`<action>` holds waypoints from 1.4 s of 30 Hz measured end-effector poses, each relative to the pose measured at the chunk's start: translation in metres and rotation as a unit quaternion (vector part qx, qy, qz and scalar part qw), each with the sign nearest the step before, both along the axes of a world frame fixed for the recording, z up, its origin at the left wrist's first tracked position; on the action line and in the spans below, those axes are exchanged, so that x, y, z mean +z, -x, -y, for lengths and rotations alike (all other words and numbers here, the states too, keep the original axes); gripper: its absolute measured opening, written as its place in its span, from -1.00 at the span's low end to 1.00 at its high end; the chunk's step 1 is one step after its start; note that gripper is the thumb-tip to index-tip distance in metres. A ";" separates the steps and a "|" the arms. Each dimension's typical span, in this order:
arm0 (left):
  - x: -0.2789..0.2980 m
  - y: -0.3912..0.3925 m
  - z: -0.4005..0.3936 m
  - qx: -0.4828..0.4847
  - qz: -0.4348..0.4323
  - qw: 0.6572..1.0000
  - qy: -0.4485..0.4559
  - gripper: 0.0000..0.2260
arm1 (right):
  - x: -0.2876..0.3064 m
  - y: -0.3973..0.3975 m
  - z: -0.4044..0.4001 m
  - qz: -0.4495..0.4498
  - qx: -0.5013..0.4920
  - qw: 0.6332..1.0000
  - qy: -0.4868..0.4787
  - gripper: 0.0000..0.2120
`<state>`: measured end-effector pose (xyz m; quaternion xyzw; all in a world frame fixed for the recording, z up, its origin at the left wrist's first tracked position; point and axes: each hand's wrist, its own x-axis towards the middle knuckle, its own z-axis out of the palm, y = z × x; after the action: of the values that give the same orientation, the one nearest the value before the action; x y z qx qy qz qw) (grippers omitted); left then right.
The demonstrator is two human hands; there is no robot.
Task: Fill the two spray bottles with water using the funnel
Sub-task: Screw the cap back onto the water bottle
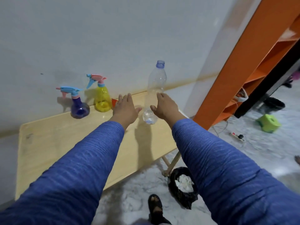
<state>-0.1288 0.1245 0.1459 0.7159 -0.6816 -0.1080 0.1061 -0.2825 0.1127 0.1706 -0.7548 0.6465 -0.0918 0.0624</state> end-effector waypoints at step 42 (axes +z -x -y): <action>-0.021 0.125 0.103 0.203 -0.363 0.858 0.301 -0.21 | 0.079 0.072 0.194 0.431 0.421 0.796 -0.062 -0.72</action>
<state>-0.2534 0.0213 0.1252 0.6816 -0.4332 -0.1262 0.5760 -0.3546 -0.0812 0.2497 -0.8293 0.1752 -0.3321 0.4138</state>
